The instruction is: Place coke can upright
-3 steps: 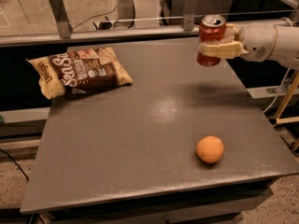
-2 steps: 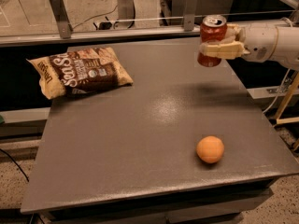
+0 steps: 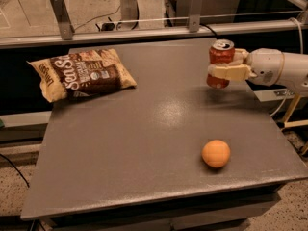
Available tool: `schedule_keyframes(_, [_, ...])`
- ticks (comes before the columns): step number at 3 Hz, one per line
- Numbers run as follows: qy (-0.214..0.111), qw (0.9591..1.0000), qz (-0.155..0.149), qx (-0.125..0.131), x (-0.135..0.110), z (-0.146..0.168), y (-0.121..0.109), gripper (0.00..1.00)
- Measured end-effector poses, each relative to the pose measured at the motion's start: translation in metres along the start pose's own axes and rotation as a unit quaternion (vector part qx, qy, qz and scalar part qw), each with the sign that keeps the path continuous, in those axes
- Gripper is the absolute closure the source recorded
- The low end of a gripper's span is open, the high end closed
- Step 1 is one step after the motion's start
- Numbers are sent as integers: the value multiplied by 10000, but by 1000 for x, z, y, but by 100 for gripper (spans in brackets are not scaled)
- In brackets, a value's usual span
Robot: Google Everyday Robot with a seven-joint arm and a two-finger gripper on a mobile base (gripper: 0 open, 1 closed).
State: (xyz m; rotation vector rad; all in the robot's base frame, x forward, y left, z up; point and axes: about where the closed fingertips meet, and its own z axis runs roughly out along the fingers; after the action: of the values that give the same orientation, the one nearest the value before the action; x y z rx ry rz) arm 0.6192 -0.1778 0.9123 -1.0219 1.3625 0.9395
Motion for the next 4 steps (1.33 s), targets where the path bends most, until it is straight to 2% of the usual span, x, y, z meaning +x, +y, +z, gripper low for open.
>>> schedule_keyframes(1, [-113, 9995, 204, 191, 20, -11, 0, 59])
schedule_keyframes(2, [-112, 9996, 204, 161, 19, -8, 0, 28])
schedule_keyframes(3, [-115, 9996, 204, 139, 19, -5, 1, 5])
schedule_keyframes(4, [-117, 9997, 203, 123, 19, -3, 1, 0])
